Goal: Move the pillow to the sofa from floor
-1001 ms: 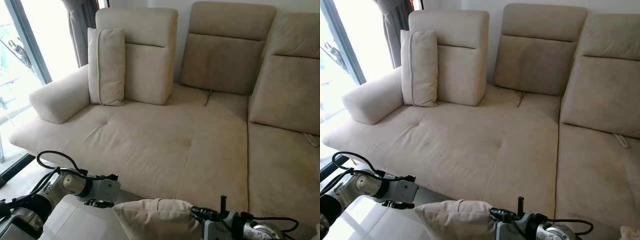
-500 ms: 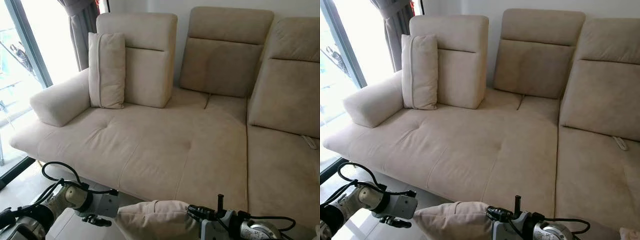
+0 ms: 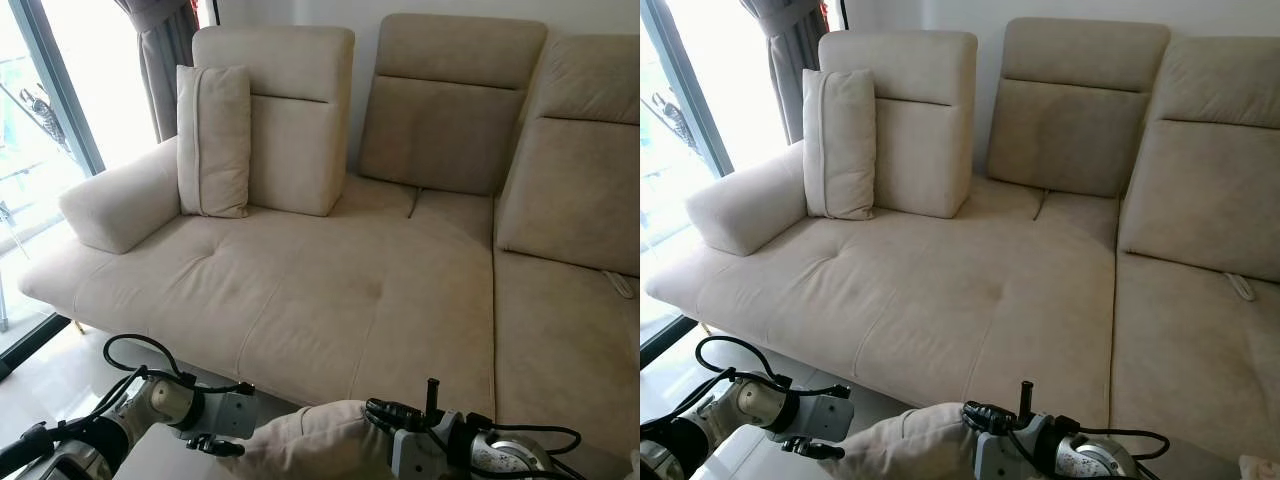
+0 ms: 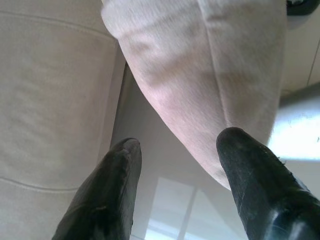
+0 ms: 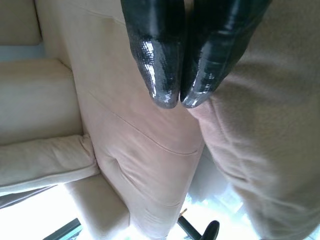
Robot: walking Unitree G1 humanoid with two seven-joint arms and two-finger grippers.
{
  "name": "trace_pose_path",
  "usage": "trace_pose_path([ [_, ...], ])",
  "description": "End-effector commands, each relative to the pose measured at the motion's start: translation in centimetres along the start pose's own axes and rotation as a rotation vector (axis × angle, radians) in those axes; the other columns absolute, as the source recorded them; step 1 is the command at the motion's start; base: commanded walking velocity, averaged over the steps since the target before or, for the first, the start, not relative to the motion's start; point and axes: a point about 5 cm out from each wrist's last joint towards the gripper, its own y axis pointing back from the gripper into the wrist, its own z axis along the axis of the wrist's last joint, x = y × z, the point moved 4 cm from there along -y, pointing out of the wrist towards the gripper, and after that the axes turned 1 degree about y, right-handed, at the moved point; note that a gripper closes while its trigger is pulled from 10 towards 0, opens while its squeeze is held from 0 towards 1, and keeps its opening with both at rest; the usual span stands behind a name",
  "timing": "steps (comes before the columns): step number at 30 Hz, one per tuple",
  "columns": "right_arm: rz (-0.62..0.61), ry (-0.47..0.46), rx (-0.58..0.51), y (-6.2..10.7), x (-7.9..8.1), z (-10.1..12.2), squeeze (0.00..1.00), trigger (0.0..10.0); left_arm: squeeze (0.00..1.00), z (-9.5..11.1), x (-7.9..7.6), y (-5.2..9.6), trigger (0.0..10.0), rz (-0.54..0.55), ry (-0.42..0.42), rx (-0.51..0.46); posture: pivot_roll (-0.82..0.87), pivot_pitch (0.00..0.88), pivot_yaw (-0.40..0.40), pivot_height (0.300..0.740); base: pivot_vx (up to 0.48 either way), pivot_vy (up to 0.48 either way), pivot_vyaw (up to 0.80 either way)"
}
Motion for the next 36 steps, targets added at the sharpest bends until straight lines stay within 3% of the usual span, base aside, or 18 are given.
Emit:
trace_pose_path([
  [1,-0.093,0.032,-0.056,-0.2,-2.2,1.3,0.00,0.0,0.00,-0.4,-0.4,-0.1,10.0,-0.002,0.028,0.006,-0.01,0.018,0.048,0.600,0.000,0.000,0.00],
  [7,-0.115,0.037,-0.015,0.1,-2.5,0.5,0.00,0.0,0.00,-1.3,-1.1,0.5,10.0,-0.046,0.045,0.025,-0.01,0.016,0.049,0.600,0.000,0.000,0.00],
  [16,-0.157,0.039,0.051,0.5,-2.7,-0.6,0.00,0.0,0.00,-3.1,0.7,3.6,10.0,-0.001,0.080,0.079,0.00,0.013,0.053,0.600,0.000,0.000,0.00],
  [19,-0.169,0.041,0.038,0.4,-3.1,-0.2,0.00,0.0,0.00,-3.2,0.4,3.6,10.0,-0.010,0.079,0.084,0.00,0.013,0.053,0.600,0.000,0.000,0.00],
  [27,-0.214,0.072,-0.023,-0.4,-4.9,1.7,0.00,0.0,0.00,-1.2,-1.1,1.3,10.0,-0.078,0.057,0.011,-0.01,0.008,0.056,0.600,0.000,0.000,0.00],
  [36,-0.270,0.101,-0.032,-0.5,-6.3,2.3,0.00,0.0,0.00,-0.9,-1.8,0.7,10.0,-0.104,0.067,-0.005,-0.01,0.008,0.056,0.600,0.000,0.000,0.00],
])
